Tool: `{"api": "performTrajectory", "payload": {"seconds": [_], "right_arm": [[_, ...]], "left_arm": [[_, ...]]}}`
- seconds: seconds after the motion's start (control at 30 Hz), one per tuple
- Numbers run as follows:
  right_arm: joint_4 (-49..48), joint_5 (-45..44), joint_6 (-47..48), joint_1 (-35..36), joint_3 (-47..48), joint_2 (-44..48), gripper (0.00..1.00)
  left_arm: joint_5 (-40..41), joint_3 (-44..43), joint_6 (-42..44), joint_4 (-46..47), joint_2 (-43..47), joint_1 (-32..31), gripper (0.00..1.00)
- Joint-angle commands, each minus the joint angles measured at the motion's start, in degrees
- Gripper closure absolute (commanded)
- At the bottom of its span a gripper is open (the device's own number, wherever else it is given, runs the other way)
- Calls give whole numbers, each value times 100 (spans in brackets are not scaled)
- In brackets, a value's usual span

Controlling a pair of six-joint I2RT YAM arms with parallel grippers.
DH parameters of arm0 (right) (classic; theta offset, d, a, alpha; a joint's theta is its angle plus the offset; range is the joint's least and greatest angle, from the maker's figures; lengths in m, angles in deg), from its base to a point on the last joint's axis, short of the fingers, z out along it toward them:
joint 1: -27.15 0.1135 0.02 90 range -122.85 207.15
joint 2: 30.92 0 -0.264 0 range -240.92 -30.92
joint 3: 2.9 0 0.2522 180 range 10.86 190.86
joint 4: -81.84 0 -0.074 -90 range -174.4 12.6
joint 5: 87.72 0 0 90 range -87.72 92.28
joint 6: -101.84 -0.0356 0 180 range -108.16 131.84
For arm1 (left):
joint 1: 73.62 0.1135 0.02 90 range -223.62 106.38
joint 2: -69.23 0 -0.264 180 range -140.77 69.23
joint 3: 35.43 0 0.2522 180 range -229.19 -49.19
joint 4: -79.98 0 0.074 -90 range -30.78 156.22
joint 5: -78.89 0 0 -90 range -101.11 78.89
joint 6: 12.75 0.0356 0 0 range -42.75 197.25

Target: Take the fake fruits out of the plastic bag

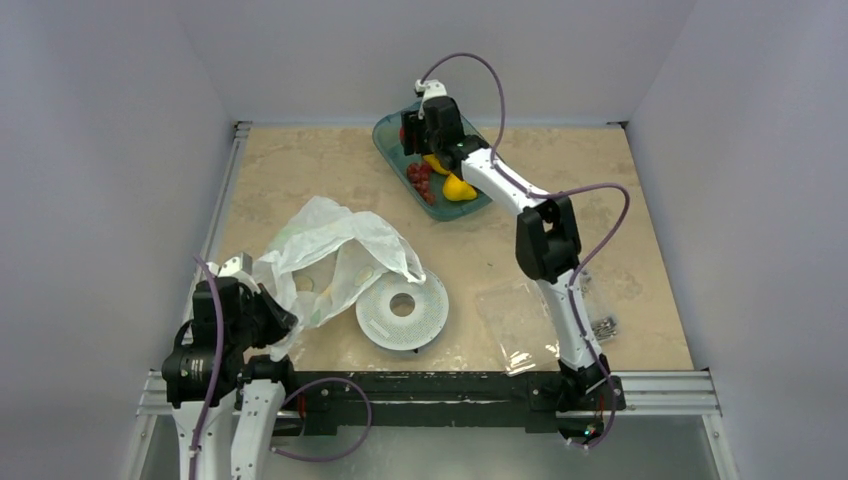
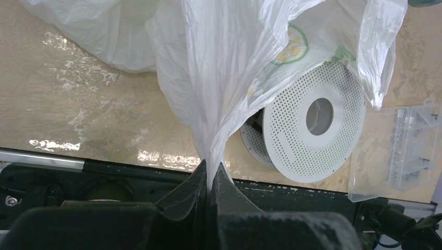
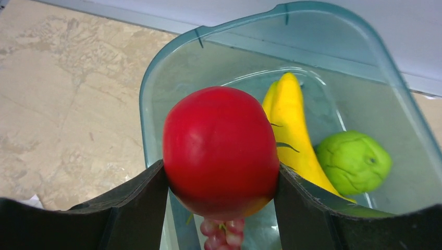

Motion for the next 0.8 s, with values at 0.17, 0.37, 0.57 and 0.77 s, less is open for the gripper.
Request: {"api": "performTrajectory", "payload": {"seconds": [0.17,0.37,0.57,0.77], "right_arm": [[-344,-227,27,34,839,-757,51],[-312,-172,182,35,1109,-1053,27],[-9,30,181,35,1240,-895,7],[329,308,-425,110,442,187,8]], "left_arm": [[-249,22,161,247,-30,333,100],[-332,33,214,271,-11,456,100],[-421,52,263,300,2,558,100],[-429,59,266,299,58,569,100]]}}
